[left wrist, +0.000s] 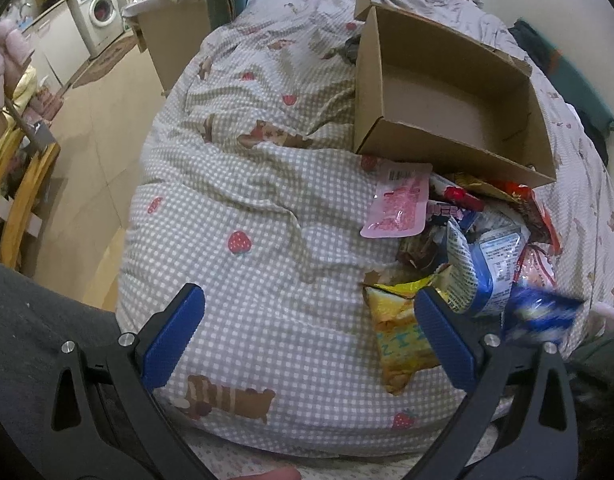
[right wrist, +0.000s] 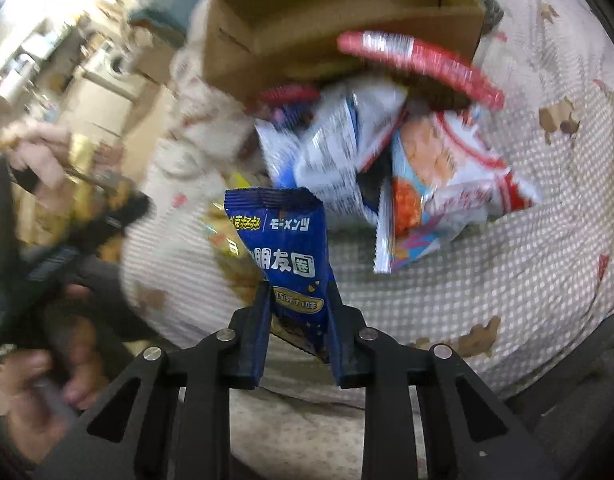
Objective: Organize snacks
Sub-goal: 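Grasp the blue bag with the right tool while the left tool grasps the yellow cheese bag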
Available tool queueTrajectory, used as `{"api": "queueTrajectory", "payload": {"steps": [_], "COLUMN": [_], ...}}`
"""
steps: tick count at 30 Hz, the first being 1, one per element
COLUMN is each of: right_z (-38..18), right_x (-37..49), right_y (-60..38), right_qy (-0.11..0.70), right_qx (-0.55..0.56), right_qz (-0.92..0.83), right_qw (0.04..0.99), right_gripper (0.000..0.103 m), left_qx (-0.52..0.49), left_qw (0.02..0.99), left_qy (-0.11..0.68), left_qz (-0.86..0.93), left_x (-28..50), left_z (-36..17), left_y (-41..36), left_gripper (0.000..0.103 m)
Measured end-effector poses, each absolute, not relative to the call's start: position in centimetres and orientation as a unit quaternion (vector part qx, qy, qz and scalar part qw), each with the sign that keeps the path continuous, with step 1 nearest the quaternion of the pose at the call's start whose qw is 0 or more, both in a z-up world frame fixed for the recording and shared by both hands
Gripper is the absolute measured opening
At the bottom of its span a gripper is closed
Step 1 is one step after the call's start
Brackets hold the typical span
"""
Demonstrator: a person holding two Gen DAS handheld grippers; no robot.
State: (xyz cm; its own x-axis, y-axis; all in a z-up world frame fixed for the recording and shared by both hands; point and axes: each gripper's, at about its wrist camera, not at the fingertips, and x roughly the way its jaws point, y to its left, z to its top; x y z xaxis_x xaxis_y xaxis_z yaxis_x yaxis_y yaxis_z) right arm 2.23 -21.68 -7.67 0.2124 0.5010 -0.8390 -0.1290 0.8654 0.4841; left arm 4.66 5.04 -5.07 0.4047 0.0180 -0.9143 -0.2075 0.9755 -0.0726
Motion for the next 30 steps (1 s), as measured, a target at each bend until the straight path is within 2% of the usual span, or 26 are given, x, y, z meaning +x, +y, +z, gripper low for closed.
{"api": "queueTrajectory", "payload": {"steps": [5, 13, 19, 22, 24, 25, 29, 30], "right_z": [-3.8, -4.5, -5.3, -5.6, -5.7, -5.6, -5.6, -5.5], "right_x": [2.6, 3.3, 3.1, 3.5, 3.5, 3.6, 3.6, 3.5], "right_y": [-25.1, -26.9, -25.2, -24.7, -24.9, -25.0, -25.0, -25.2], "right_qy": [0.521, 0.523, 0.515, 0.517, 0.518, 0.517, 0.515, 0.514], "right_qx": [0.18, 0.204, 0.189, 0.191, 0.193, 0.195, 0.199, 0.2], "right_qz": [0.197, 0.17, 0.171, 0.171, 0.171, 0.171, 0.17, 0.171], "right_qw": [0.811, 0.81, 0.819, 0.817, 0.816, 0.816, 0.816, 0.816], "right_gripper": [0.026, 0.026, 0.026, 0.026, 0.026, 0.026, 0.026, 0.026], "left_qx": [-0.106, -0.11, -0.149, -0.145, -0.154, -0.156, -0.152, -0.149], "left_qw": [0.812, 0.784, 0.75, 0.74, 0.733, 0.731, 0.733, 0.734], "left_qy": [0.571, 0.61, 0.645, 0.656, 0.662, 0.663, 0.662, 0.662], "left_qz": [0.06, 0.018, -0.01, -0.026, -0.034, -0.031, -0.027, -0.025], "left_x": [5.5, 6.3, 7.4, 7.7, 7.8, 7.8, 7.7, 7.3], "left_z": [-6.4, -9.7, -12.3, -13.4, -13.9, -14.0, -13.7, -13.1], "left_y": [4.1, 0.9, 0.0, -1.0, -1.3, -1.3, -1.2, -1.0], "left_gripper": [0.103, 0.103, 0.094, 0.079, 0.059, 0.059, 0.045, 0.044]}}
